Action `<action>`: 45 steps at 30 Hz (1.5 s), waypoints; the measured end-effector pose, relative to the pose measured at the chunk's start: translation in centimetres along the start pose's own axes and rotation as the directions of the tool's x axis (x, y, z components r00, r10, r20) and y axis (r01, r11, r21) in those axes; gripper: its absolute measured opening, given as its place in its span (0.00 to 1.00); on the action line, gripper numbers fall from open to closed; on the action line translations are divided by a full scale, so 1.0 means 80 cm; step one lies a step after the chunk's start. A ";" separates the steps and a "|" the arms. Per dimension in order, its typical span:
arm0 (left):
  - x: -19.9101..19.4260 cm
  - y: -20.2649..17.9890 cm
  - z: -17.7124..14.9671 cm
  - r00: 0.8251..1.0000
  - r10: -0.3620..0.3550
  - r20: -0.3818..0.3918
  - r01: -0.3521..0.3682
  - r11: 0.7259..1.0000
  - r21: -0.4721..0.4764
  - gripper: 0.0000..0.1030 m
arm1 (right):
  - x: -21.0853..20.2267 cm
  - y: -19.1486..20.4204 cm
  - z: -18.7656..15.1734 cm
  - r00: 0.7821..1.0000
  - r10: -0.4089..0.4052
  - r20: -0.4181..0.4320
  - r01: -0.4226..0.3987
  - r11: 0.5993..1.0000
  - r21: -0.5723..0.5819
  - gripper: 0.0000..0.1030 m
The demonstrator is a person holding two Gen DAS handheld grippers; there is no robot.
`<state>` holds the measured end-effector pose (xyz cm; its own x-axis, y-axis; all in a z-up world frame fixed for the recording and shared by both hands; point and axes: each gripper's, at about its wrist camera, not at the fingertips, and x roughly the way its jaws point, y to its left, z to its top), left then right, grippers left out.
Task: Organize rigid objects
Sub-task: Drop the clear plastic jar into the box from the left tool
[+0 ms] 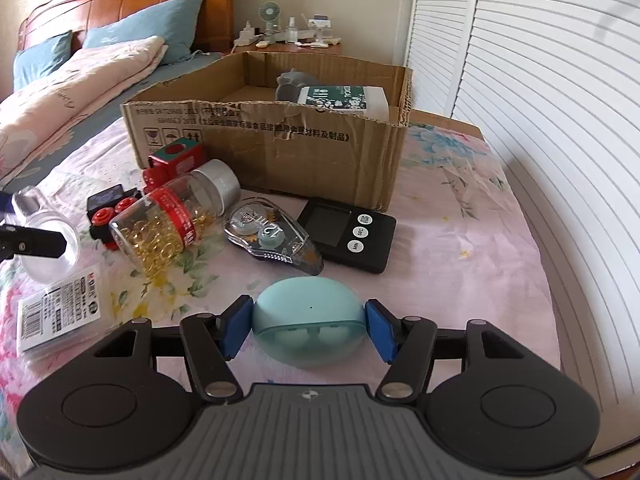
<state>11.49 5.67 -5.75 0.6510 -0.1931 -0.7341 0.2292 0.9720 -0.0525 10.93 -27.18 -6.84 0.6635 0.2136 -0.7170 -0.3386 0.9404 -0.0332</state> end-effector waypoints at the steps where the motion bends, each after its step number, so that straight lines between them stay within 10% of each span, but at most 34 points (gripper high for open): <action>1: -0.002 -0.001 0.001 1.000 0.001 -0.002 -0.001 1.000 0.017 0.87 | -0.002 0.000 0.000 1.000 0.002 -0.002 -0.002 1.000 -0.006 0.64; 19: -0.036 -0.024 0.101 0.996 -0.082 0.028 0.074 0.975 0.211 0.87 | -0.052 -0.014 0.020 0.997 0.073 0.004 -0.072 0.985 -0.156 0.63; 32: 0.046 -0.043 0.210 0.993 -0.080 0.084 0.060 0.976 0.211 0.87 | -0.074 -0.020 0.066 0.995 0.080 0.052 -0.070 0.982 -0.177 0.63; 45: 0.031 -0.016 0.163 0.990 -0.082 0.115 0.064 0.987 0.149 0.99 | -0.064 -0.013 0.129 0.992 0.092 0.092 -0.070 0.974 -0.215 0.63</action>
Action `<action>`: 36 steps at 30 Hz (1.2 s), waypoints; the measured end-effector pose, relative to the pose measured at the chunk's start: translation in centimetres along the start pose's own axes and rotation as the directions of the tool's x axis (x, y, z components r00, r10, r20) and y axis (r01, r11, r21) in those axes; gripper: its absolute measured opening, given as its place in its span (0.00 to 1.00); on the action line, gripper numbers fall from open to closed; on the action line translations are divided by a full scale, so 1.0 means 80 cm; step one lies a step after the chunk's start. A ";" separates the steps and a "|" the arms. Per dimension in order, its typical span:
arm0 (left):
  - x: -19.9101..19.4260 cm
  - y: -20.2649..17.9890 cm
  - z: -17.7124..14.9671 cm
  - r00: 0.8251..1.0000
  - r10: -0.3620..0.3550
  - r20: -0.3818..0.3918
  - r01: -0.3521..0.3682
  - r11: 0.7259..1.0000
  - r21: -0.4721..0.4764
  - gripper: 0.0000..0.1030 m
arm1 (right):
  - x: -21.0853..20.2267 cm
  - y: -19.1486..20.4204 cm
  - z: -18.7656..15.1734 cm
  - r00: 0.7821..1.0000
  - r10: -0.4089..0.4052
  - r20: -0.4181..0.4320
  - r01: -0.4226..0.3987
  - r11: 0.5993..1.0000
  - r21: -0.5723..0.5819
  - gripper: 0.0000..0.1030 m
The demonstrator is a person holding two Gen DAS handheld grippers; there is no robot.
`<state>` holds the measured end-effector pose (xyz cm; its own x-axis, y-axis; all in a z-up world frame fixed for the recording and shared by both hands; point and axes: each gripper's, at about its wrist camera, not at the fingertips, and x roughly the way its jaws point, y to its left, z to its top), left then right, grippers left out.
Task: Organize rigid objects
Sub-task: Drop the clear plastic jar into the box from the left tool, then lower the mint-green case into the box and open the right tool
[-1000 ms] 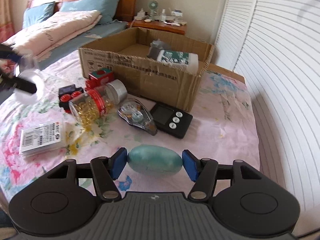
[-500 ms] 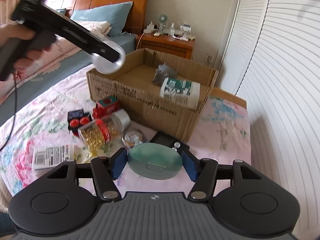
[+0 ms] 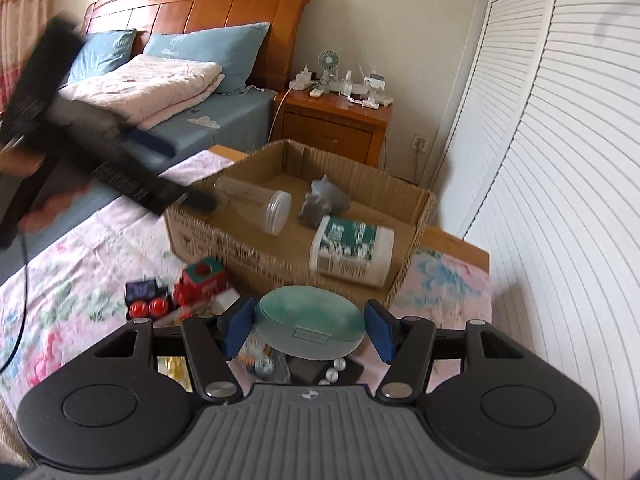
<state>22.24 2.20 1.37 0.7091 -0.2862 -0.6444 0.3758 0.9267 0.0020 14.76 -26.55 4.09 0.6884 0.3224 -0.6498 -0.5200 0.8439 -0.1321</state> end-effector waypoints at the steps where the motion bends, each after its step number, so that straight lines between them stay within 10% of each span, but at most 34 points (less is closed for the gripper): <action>1: -0.006 0.000 -0.007 1.000 -0.001 -0.002 0.001 1.000 -0.001 0.99 | 0.004 -0.001 0.005 1.000 0.003 0.001 -0.003 1.000 0.001 0.63; 29: -0.102 0.011 -0.109 0.989 0.119 0.090 -0.112 0.991 -0.077 0.99 | 0.214 0.038 0.146 0.984 0.095 -0.147 -0.080 0.991 0.107 0.64; 33: -0.103 0.015 -0.111 0.988 0.122 0.090 -0.115 0.990 -0.080 0.99 | 0.222 0.045 0.156 0.989 0.072 -0.133 -0.056 0.991 0.122 1.00; 36: -0.103 0.017 -0.113 0.990 0.114 0.084 -0.107 0.990 -0.088 0.99 | 0.208 0.044 0.156 0.992 0.075 -0.104 -0.061 0.989 0.133 1.00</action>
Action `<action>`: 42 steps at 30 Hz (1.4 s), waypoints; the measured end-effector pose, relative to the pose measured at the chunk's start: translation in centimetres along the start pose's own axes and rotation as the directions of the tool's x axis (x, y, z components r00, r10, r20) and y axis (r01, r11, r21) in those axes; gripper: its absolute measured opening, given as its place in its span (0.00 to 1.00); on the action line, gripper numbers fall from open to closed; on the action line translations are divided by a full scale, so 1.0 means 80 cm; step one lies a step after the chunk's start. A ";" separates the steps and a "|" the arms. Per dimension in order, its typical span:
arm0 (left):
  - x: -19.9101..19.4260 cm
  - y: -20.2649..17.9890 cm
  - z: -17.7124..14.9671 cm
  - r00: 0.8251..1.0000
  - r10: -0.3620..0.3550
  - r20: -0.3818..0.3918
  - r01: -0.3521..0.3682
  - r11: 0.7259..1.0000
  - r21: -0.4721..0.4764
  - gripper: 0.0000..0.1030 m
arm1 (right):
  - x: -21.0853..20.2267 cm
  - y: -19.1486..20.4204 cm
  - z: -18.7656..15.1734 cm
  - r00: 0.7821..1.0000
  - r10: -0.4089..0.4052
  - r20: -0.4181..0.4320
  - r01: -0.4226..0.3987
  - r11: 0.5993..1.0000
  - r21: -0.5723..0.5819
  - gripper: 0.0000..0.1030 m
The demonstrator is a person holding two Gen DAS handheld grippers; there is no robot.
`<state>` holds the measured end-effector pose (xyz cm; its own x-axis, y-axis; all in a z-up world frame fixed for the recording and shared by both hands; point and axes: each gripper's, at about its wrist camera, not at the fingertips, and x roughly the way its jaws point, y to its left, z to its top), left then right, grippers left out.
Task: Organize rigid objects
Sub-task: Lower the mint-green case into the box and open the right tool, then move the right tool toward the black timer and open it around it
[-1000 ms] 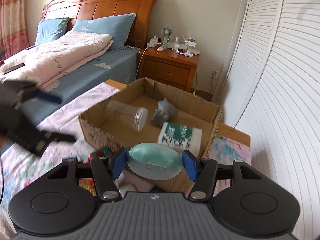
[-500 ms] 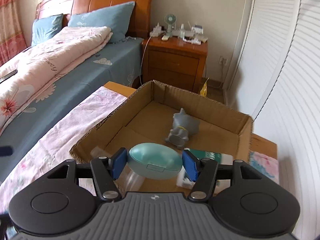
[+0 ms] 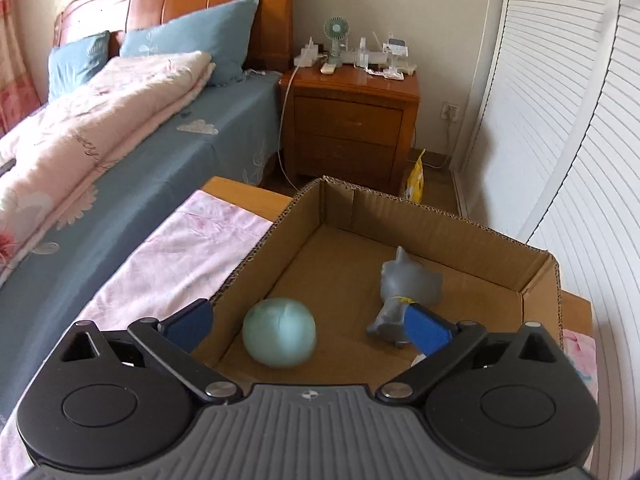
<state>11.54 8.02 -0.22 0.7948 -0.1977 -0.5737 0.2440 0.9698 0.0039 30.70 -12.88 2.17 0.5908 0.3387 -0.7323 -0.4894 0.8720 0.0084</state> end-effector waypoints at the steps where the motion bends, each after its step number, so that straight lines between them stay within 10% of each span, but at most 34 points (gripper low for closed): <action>1: 0.000 0.000 0.000 1.000 0.001 -0.003 -0.001 1.000 -0.003 0.99 | -0.005 0.000 -0.001 1.000 -0.006 0.002 0.006 1.000 0.004 1.00; 29: -0.025 -0.048 -0.025 0.997 -0.054 -0.060 0.056 0.998 0.036 0.99 | -0.134 0.020 -0.175 0.988 -0.136 0.078 0.128 0.987 0.101 1.00; 42: 0.009 -0.093 -0.087 0.959 -0.146 -0.241 0.183 0.973 0.138 0.99 | -0.141 -0.006 -0.243 0.962 -0.271 0.014 0.265 0.948 0.175 1.00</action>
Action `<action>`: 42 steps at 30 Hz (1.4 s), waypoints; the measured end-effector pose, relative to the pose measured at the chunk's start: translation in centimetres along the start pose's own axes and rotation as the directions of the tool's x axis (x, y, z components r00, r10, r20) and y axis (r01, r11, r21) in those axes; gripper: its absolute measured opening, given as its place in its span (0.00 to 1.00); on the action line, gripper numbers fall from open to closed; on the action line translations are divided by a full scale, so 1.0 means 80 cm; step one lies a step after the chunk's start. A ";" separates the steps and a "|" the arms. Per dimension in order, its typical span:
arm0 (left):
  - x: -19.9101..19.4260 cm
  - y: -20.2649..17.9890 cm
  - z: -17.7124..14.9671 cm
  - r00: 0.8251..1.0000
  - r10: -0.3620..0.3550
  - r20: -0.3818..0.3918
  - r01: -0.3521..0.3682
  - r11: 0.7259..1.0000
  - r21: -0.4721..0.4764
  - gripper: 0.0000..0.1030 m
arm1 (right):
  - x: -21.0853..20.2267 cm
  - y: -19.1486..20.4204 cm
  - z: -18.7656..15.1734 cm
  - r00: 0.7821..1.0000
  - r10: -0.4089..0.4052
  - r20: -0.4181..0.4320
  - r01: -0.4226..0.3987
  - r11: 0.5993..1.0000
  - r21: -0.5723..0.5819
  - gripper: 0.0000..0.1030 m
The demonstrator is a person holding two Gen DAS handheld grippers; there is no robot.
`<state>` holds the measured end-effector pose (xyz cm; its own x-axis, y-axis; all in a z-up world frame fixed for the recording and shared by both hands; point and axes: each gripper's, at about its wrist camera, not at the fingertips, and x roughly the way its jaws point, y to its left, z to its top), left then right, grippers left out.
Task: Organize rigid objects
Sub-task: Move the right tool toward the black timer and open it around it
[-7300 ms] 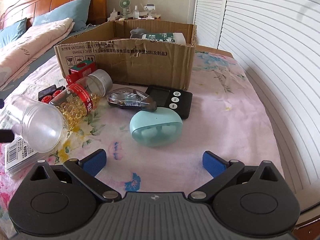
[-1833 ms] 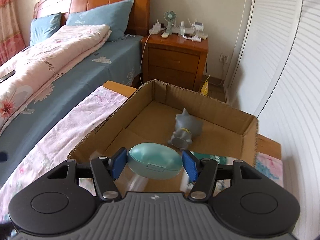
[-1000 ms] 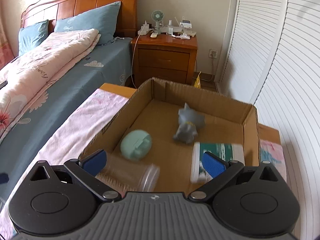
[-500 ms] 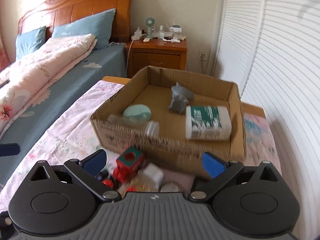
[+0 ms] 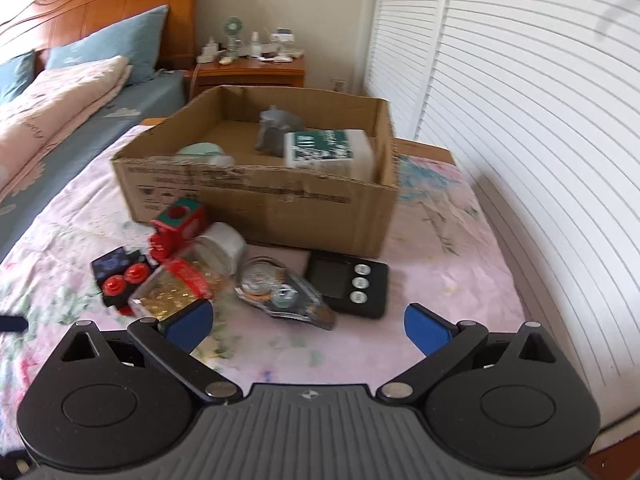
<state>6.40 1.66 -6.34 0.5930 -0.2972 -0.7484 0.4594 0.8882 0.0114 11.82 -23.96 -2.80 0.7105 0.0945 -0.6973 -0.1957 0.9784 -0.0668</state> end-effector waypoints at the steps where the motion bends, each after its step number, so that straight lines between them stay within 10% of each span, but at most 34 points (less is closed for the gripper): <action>1: 0.003 0.000 -0.003 1.000 -0.002 -0.008 0.002 1.000 -0.001 0.99 | 0.000 -0.003 0.001 1.000 -0.004 0.002 0.004 1.000 0.008 1.00; 42: 0.029 0.096 -0.005 0.984 0.168 -0.059 -0.175 0.970 -0.168 0.99 | 0.111 -0.074 0.009 0.994 -0.021 -0.105 0.030 0.996 0.082 1.00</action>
<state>11.04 7.91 -8.25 0.6214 -0.1228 -0.7738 0.2303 0.9726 0.0306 19.78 -28.81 -8.08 0.6395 0.0537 -0.7669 -0.1183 0.9926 -0.0291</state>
